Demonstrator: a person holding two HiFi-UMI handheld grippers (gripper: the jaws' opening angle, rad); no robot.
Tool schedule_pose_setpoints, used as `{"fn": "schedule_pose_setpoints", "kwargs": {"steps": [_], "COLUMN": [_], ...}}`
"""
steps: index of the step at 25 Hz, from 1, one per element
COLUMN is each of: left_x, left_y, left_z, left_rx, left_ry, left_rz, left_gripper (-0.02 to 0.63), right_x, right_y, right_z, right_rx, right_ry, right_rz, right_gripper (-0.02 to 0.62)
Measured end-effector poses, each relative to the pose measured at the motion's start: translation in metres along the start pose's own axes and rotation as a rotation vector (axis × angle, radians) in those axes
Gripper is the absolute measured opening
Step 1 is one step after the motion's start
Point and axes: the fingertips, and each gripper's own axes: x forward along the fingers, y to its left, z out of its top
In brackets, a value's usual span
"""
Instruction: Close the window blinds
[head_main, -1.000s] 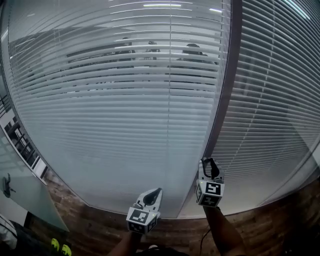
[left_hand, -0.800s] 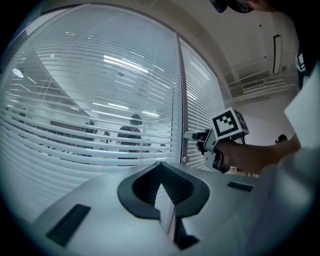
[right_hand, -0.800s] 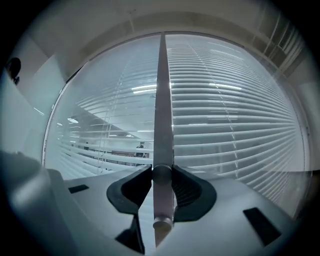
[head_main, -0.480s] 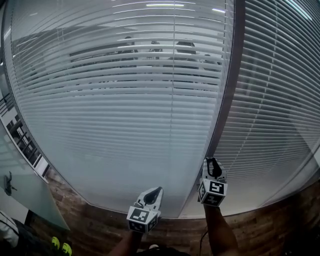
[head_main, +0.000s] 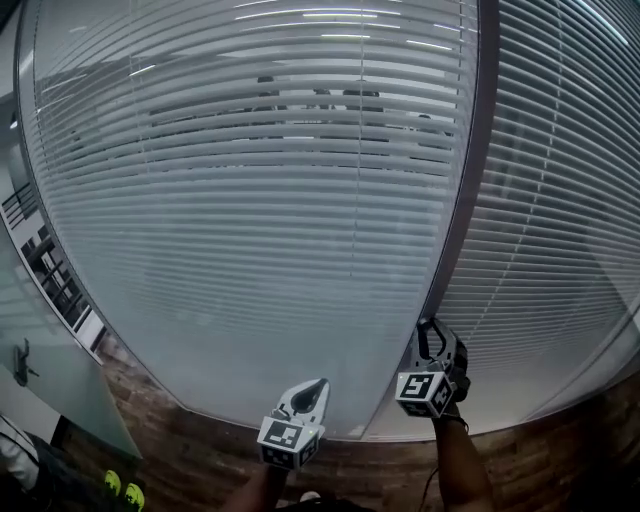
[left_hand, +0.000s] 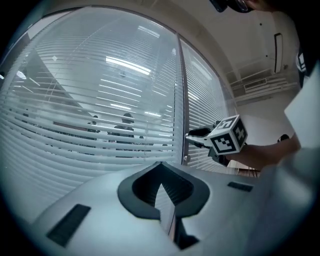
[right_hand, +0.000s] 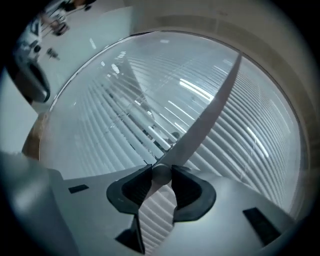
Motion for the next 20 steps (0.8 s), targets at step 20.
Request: {"fn": "schedule_pose_setpoints", "kwargs": {"steps": [20], "left_x": [-0.001], "left_y": [-0.025], "left_z": [-0.003], "left_rx": [0.014], "left_ry": [0.01], "left_rz": [-0.058], "left_gripper": [0.0], "right_x": [0.0], "right_y": [0.013], "right_z": [-0.004], "right_rx": [-0.512], "right_ry": [0.036], "right_rz": [0.075], "right_gripper": [0.127]}}
